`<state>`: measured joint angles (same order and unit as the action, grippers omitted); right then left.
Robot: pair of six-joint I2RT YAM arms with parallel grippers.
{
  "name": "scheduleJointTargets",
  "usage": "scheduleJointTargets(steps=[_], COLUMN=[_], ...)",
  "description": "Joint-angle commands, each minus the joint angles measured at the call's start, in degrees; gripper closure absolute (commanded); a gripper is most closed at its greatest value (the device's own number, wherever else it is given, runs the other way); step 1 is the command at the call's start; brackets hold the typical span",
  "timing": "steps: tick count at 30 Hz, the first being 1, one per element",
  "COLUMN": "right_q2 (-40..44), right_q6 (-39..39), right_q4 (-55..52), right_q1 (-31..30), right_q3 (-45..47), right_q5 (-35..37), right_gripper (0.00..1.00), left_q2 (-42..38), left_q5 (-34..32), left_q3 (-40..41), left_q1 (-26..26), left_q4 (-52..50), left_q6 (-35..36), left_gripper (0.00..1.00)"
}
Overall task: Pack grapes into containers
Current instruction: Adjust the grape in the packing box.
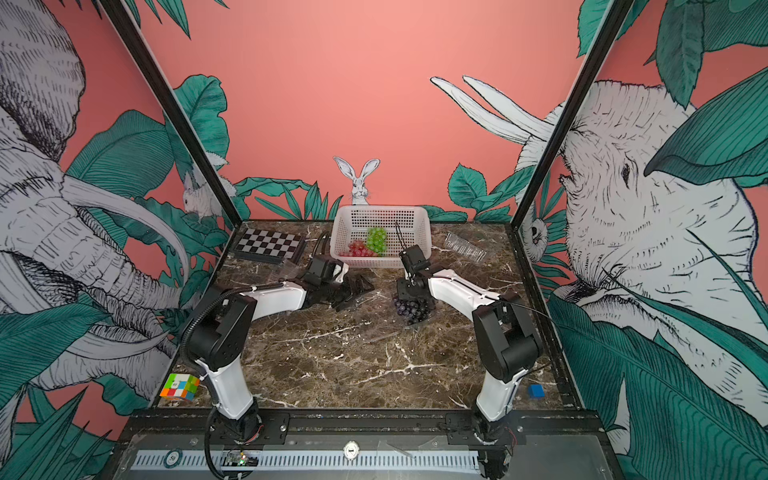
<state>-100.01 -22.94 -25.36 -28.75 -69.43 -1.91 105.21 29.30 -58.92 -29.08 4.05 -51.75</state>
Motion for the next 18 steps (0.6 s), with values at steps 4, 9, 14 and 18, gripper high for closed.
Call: scheduleJointTargets(steps=[4, 9, 14, 18], right_q2=[6.64, 7.78, 6.76, 4.88], right_q6=[1.29, 1.39, 1.36, 1.70], right_q4=[-2.93, -1.85, -2.08, -2.11], right_q1=[-0.06, -0.83, -2.48, -2.74], right_q3=[0.55, 3.34, 4.08, 4.56], right_q5=[0.14, -1.21, -0.91, 0.59], right_gripper=[0.61, 0.56, 0.61, 0.65], left_q2=[0.01, 0.29, 0.35, 0.00], left_q5=[-1.72, -1.64, -1.75, -2.13], left_q3=[-1.53, -1.91, -2.11, -2.13], left_q1=[0.51, 0.48, 0.59, 0.57], left_q4=[-4.32, -4.56, -4.92, -5.54], left_q6=[1.77, 1.93, 2.17, 2.59], left_gripper=[0.01, 0.00, 0.01, 0.00])
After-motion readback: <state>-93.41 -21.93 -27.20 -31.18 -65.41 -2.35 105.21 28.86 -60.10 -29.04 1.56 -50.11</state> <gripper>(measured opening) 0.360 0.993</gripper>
